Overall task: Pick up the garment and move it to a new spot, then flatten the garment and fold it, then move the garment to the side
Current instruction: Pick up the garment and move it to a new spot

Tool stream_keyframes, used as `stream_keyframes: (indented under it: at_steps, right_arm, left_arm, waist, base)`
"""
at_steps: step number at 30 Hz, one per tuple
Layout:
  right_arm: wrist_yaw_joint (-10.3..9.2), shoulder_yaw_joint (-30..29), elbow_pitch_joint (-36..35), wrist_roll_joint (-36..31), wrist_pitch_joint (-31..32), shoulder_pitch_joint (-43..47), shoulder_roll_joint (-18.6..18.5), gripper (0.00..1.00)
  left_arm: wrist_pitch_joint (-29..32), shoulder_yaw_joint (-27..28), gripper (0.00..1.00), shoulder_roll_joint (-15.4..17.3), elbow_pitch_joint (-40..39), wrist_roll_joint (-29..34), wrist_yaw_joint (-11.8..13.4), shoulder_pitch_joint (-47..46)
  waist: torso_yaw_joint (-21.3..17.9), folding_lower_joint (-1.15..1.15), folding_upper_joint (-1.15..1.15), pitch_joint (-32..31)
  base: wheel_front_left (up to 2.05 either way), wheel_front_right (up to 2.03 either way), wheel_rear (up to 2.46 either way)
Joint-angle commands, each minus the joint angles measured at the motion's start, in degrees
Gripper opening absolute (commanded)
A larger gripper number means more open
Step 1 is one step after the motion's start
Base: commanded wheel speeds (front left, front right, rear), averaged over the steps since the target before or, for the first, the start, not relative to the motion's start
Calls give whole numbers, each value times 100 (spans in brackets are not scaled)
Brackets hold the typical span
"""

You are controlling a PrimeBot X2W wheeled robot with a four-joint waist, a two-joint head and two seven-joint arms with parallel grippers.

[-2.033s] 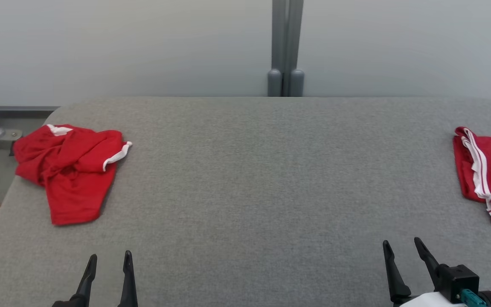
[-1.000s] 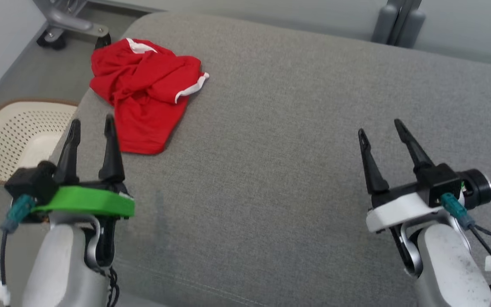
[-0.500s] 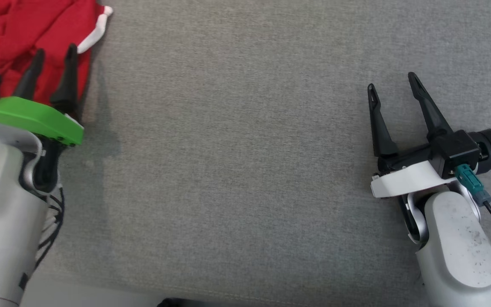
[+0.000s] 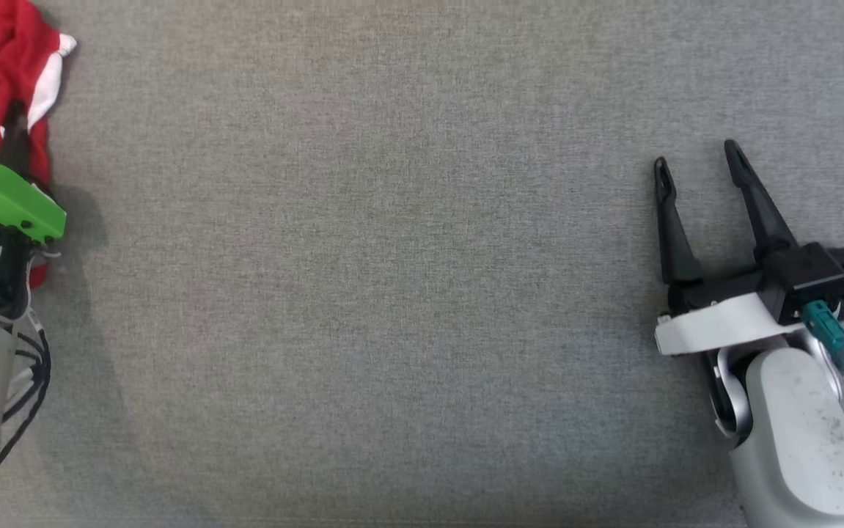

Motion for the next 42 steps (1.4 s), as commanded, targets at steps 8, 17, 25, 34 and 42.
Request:
stream_keyframes:
  at_steps: [8,17,25,34,42]
  right_arm:
    - [-10,20,354,279,43,618,91,100]
    - [-11,123,393,843,37,1041,105,100]
    - [-11,208,305,1178,37,1110,107,100]
    - [-11,323,213,1521,37,1101,110,100]
    - [-11,194,209,1661,37,1257,111,100]
  left_arm:
    - [-251,-553,0,350,-1378,-136,-15,498]
    - [298,-961,0,615,-4546,-389,271,1338]
    - [1187,-1662,0,206,-6990,-877,687,1755]
    - [1553,-1783,0,-306,-6453,-1670,1032,1932]
    - [1497,-1495,0,-367,-4299,-1962,915,1705]
  waist:
    - [69,-1,0,-1217]
    - [-363,-1,0,-2079]
    - [-1135,-1,0,-2146]
    - [-2277,-1,0,-1856]
    - [-2733,-1,0,-1646]
  base:
    - [0,0,0]
    - [0,0,0]
    - [0,0,0]
    - [0,0,0]
    - [0,0,0]
